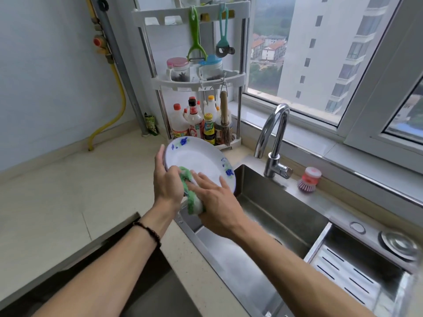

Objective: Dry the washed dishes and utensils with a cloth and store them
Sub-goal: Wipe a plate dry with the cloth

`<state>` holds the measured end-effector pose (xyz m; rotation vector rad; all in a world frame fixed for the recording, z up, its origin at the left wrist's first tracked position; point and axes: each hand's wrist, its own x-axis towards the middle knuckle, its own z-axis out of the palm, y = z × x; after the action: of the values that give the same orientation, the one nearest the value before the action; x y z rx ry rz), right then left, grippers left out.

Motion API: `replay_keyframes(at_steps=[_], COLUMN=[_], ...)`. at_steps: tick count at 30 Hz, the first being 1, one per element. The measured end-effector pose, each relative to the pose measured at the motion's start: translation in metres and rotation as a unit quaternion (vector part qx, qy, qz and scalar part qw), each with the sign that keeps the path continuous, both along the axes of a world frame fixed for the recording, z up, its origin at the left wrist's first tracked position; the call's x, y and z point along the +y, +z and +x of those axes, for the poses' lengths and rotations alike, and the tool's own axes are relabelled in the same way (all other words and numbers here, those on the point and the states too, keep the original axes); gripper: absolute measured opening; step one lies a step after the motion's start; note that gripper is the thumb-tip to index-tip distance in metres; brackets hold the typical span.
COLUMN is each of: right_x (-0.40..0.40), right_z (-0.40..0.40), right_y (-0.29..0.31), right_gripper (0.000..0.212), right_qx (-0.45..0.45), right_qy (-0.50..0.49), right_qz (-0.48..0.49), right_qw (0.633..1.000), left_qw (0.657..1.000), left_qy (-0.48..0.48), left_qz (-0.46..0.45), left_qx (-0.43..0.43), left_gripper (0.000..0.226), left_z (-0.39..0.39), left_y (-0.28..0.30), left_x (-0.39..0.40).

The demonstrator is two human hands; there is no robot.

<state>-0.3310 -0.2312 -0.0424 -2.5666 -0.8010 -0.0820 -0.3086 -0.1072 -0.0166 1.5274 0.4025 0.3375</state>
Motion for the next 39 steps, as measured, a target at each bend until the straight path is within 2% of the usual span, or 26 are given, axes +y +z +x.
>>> replay_keyframes(at_steps=[2, 5, 10, 13, 15, 19, 23, 27, 30, 34, 37, 39], right_x=[-0.018, -0.034, -0.014, -0.035, -0.033, -0.009, -0.038, -0.015, -0.026, -0.057, -0.054, -0.044], right_z=[0.009, 0.022, 0.003, 0.022, 0.022, 0.001, 0.021, 0.002, 0.005, 0.024, 0.023, 0.022], right_y=[-0.006, -0.011, -0.009, -0.013, -0.009, -0.007, -0.017, -0.012, -0.019, -0.021, -0.019, -0.015], right_gripper=[0.078, 0.078, 0.086, 0.087, 0.086, 0.085, 0.085, 0.086, 0.082, 0.075, 0.058, 0.043], right_qx=[0.024, 0.047, 0.074, 0.049, 0.047, 0.064, 0.070, 0.066, 0.017, -0.047, -0.101, -0.116], right_qy=[0.017, -0.013, 0.055, 0.009, -0.024, 0.059, -0.001, 0.046, 0.050, 0.011, 0.002, -0.032], right_qz=[-0.046, -0.093, -0.030, -0.080, -0.085, -0.014, -0.067, 0.002, 0.006, -0.073, -0.087, -0.085], right_qw=[0.999, 0.994, 0.995, 0.996, 0.995, 0.996, 0.995, 0.997, 0.999, 0.996, 0.991, 0.989], left_qw=[1.000, 0.999, 0.998, 0.996, 0.997, 0.997, 0.997, 0.998, 0.996, 0.979, 0.978, 0.983], left_qy=[-0.011, 0.003, -0.003, -0.030, -0.013, -0.020, -0.040, -0.019, -0.079, -0.164, -0.146, -0.121], left_qz=[0.020, 0.049, 0.060, 0.081, 0.073, 0.065, 0.061, 0.055, 0.037, -0.003, -0.054, -0.073], left_qx=[0.001, 0.000, -0.009, -0.014, -0.017, -0.019, -0.015, -0.016, 0.005, 0.119, 0.142, 0.117], left_gripper=[0.068, 0.071, 0.078, 0.078, 0.077, 0.065, 0.061, 0.061, 0.055, 0.046, 0.026, 0.040], left_z=[0.001, 0.000, 0.001, 0.002, 0.002, 0.008, 0.007, 0.008, 0.011, 0.023, 0.018, 0.012], left_y=[0.003, 0.009, 0.011, 0.017, 0.016, 0.012, 0.009, 0.008, 0.015, 0.024, 0.023, 0.011], left_x=[0.006, 0.006, 0.012, 0.012, 0.009, 0.012, 0.014, 0.012, 0.021, 0.041, 0.036, 0.025])
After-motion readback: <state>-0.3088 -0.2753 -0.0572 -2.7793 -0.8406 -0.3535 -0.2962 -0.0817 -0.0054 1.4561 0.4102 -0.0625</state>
